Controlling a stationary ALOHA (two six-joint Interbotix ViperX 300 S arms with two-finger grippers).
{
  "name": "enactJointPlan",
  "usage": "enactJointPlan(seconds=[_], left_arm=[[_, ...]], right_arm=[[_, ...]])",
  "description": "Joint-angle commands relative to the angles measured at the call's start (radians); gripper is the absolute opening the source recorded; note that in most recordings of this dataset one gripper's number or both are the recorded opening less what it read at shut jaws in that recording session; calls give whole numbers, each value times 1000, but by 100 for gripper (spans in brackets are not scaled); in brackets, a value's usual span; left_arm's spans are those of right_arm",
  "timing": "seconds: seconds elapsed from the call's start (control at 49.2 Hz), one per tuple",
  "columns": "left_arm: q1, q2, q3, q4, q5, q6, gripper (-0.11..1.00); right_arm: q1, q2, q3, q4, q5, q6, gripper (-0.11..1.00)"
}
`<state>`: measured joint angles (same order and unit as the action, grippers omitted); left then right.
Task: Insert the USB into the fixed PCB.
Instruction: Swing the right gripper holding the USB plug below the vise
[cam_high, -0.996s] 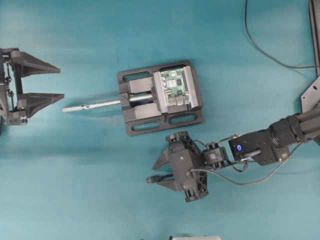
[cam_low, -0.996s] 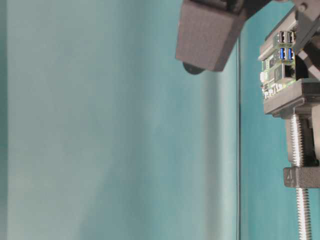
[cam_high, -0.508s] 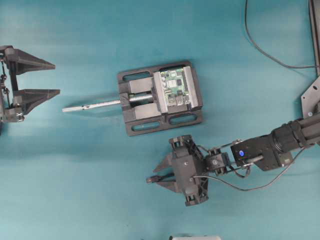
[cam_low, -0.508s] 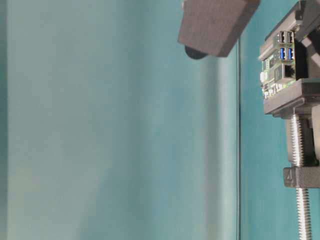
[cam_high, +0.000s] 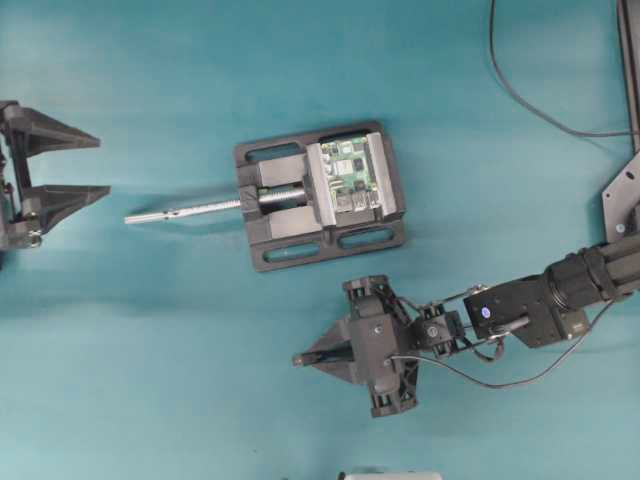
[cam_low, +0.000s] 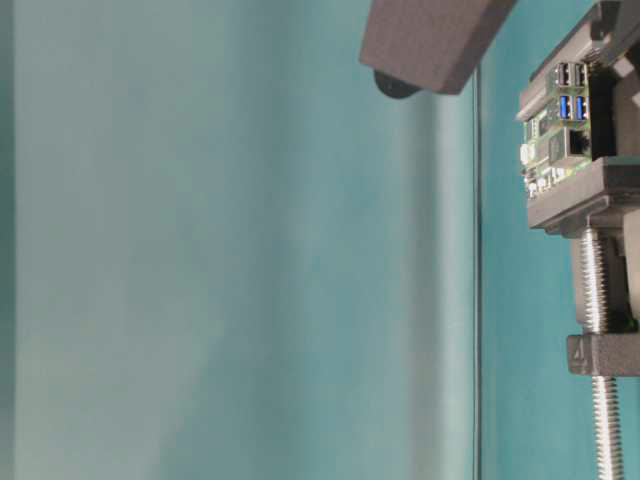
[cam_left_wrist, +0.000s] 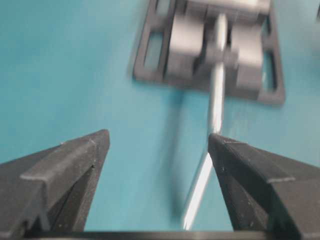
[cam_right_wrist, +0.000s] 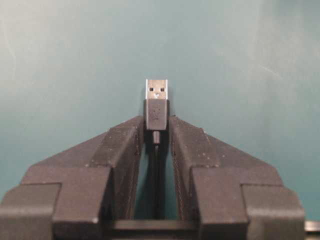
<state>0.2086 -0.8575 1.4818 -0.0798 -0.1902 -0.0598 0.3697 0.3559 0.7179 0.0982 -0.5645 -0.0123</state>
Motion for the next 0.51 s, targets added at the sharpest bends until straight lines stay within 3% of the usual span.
enactJointPlan(seconds=[0.0,0.264,0.325,0.488], left_arm=[[3,-34,20,3,9,-5,94],[3,-258,75,3,60,-3,94],[3,-316,86,3,81,-3,94],[3,-383,98,5,109,-3,94]], right_arm=[[6,-15,-8,3,0,0,21],[6,-15,-14,25,-8,-2,21],[9,-20,-14,71,-26,-6,21],[37,-34,0,256,-118,-71,21]])
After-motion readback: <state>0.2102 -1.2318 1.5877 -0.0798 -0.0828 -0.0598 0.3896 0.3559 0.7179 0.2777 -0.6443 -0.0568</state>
